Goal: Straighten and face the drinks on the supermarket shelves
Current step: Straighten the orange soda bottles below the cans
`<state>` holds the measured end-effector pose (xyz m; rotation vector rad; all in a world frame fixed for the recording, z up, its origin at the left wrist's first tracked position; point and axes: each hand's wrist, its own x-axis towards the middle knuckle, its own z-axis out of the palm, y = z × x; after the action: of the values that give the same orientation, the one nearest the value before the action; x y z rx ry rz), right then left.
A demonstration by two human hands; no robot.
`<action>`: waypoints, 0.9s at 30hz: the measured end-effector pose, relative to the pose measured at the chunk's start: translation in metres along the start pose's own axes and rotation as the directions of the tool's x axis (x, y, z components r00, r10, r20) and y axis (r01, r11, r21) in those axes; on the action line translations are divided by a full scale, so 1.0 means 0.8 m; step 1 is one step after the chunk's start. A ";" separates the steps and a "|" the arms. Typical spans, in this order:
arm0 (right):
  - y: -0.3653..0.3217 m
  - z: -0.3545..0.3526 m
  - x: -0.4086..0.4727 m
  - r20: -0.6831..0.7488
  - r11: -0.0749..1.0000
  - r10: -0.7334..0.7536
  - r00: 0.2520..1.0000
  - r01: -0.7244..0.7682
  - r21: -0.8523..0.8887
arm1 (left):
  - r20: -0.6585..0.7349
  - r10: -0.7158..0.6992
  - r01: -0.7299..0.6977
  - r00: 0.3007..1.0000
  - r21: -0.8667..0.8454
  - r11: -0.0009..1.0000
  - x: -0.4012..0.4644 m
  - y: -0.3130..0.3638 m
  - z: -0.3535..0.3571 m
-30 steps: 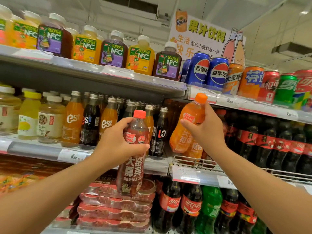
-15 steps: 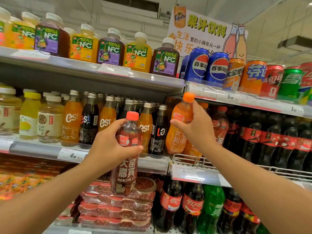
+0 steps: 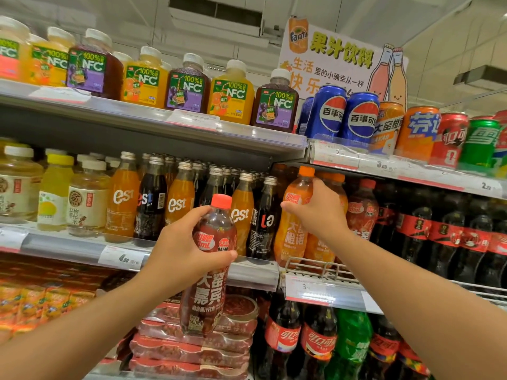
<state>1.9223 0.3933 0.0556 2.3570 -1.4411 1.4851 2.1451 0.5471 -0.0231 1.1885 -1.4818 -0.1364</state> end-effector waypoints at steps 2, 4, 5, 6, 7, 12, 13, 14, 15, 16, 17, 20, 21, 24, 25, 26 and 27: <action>-0.003 -0.004 0.013 0.048 0.996 0.080 0.996 -0.079 -0.034 | 0.004 0.008 -0.008 1.000 -0.005 1.000 0.001 0.000 0.000; -0.006 -0.005 0.024 0.092 0.986 0.144 0.985 -0.135 -0.095 | 0.008 0.013 -0.013 1.000 -0.002 1.000 0.003 0.000 0.000; -0.007 -0.004 0.028 0.106 0.979 0.173 0.979 -0.159 -0.125 | 0.014 0.012 -0.012 1.000 0.004 1.000 0.004 -0.002 0.000; -0.009 -0.004 0.031 0.120 0.972 0.197 0.973 -0.178 -0.153 | 0.019 0.010 -0.010 1.000 0.008 1.000 0.004 -0.003 0.000; -0.010 -0.003 0.033 0.135 0.965 0.217 0.967 -0.192 -0.178 | 0.022 0.005 -0.005 1.000 0.011 1.000 0.005 -0.004 0.001; -0.011 0.001 0.032 0.158 0.951 0.259 0.953 -0.223 -0.213 | 0.030 0.007 -0.008 1.000 0.015 1.000 0.006 -0.007 0.004; -0.011 0.001 0.031 0.154 0.951 0.263 0.952 -0.229 -0.208 | 0.031 0.005 -0.006 1.000 0.014 1.000 0.006 -0.007 0.004; -0.011 0.001 0.029 0.152 0.951 0.265 0.952 -0.231 -0.207 | 0.032 0.002 -0.002 0.999 0.014 1.000 0.006 -0.007 0.005; -0.010 0.001 0.028 0.151 0.952 0.262 0.953 -0.229 -0.202 | 0.035 -0.002 0.002 0.999 0.014 1.000 0.007 -0.007 0.006; -0.010 0.000 0.026 0.151 0.957 0.252 0.956 -0.223 -0.187 | 0.037 -0.006 0.005 0.999 0.013 1.000 0.007 -0.007 0.007; -0.010 0.000 0.023 0.151 0.963 0.236 0.960 -0.211 -0.167 | 0.039 -0.007 0.007 0.999 0.011 1.000 0.006 -0.006 0.007; -0.012 -0.003 0.013 0.137 0.972 0.208 0.969 -0.189 -0.139 | 0.050 0.003 -0.003 0.999 0.000 1.000 0.004 -0.002 0.010; -0.015 -0.003 0.007 0.124 0.973 0.200 0.972 -0.182 -0.142 | 0.060 0.006 -0.006 0.998 -0.003 1.000 0.003 0.000 0.011; -0.030 -0.010 -0.021 0.013 0.990 0.102 0.995 -0.100 -0.101 | 0.080 0.016 -0.015 0.997 -0.011 1.000 0.005 0.006 0.016; -0.038 -0.014 -0.036 -0.015 0.997 0.047 0.999 -0.048 -0.062 | 0.078 0.023 -0.022 0.997 -0.014 1.000 0.005 0.009 0.018; -0.045 -0.020 -0.052 -0.012 1.000 0.003 1.000 -0.003 -0.010 | 0.077 0.035 -0.033 0.996 -0.018 0.999 0.005 0.013 0.021; -0.052 -0.027 -0.070 0.028 0.998 -0.014 1.000 0.012 0.061 | 0.081 0.050 -0.048 0.995 -0.020 0.999 0.005 0.018 0.026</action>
<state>1.9286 0.4654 0.0456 2.4269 -1.4037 1.5197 2.1211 0.5404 -0.0171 1.1424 -1.5764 -0.1661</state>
